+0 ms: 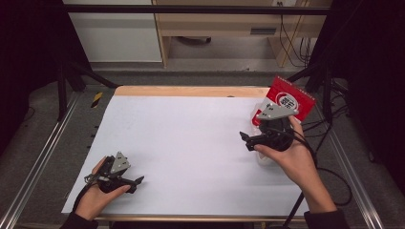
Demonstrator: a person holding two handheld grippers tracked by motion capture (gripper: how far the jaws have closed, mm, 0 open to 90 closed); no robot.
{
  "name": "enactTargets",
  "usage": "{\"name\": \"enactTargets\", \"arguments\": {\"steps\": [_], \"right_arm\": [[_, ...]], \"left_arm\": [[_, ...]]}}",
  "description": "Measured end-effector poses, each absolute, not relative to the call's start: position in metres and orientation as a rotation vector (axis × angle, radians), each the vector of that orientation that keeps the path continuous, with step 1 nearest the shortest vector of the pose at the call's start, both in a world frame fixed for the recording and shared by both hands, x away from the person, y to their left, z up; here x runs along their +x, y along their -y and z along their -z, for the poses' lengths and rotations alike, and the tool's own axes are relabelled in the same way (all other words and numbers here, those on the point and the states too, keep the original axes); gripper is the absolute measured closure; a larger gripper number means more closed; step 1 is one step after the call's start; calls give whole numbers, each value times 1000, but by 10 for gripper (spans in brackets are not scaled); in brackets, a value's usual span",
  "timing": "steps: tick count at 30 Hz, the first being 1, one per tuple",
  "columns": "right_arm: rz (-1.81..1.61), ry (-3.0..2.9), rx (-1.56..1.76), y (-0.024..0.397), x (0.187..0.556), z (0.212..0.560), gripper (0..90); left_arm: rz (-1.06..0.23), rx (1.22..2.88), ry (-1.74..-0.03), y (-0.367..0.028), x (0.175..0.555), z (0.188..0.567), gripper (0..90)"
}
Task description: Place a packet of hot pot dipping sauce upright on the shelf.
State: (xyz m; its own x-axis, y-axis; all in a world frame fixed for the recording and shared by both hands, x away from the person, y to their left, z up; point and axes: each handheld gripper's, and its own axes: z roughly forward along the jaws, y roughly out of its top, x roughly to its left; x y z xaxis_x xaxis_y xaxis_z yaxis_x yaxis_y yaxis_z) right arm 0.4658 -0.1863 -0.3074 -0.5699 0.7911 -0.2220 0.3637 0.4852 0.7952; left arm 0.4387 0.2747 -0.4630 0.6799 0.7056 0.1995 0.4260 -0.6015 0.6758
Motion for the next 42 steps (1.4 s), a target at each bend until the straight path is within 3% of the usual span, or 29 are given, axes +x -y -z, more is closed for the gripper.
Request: {"name": "enactTargets", "arguments": {"steps": [25, 42], "right_arm": [[-1046, -2232, 932, 145, 422, 365, 78], [-1007, -2296, 968, 133, 418, 422, 79]], "left_arm": [[-612, 2304, -856, -277, 439, 463, 56], [-616, 2286, -864, -277, 439, 463, 56]]}}
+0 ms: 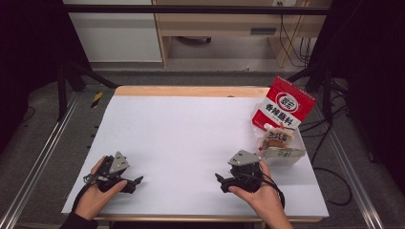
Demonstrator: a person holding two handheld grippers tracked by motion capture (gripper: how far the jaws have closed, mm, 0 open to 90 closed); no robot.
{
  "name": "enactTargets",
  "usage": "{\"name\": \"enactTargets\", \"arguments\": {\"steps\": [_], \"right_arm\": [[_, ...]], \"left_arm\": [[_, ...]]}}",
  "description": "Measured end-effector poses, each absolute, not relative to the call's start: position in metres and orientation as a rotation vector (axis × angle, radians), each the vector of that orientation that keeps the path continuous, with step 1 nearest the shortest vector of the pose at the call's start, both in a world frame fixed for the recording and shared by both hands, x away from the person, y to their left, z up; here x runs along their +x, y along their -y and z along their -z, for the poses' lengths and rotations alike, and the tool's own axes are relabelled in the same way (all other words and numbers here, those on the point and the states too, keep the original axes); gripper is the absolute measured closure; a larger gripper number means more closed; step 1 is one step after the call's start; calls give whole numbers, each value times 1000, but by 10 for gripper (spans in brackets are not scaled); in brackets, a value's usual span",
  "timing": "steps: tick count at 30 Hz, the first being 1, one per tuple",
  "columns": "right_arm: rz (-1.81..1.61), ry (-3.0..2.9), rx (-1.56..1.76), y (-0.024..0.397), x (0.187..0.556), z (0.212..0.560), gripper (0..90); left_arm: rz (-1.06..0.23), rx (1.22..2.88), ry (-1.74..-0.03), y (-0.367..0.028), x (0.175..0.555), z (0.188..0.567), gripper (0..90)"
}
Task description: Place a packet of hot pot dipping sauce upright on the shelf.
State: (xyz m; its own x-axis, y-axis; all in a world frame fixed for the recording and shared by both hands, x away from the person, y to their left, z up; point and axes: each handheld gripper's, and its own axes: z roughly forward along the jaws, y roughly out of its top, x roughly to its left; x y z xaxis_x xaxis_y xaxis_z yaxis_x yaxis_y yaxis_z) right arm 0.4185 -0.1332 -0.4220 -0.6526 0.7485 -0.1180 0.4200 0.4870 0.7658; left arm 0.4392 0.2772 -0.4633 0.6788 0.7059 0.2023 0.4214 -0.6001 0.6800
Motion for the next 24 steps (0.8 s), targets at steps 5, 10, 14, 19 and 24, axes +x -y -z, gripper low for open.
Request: {"name": "enactTargets", "arguments": {"steps": [5, 10, 14, 19, 24], "right_arm": [[-1019, -2298, 990, 132, 423, 435, 79], [-1033, -2291, 1000, 130, 429, 445, 79], [-1053, -2284, 1040, 127, 433, 453, 69], [-1079, -2259, 1056, 126, 434, 460, 64], [-1108, -2275, 1024, 124, 431, 463, 60]], "left_arm": [[-619, 2294, -860, -278, 439, 463, 55], [-621, 2292, -862, -278, 440, 464, 55], [-619, 2286, -869, -279, 440, 464, 55], [-621, 2299, -860, -278, 441, 463, 55], [-631, 2295, -848, -276, 442, 463, 53]]}}
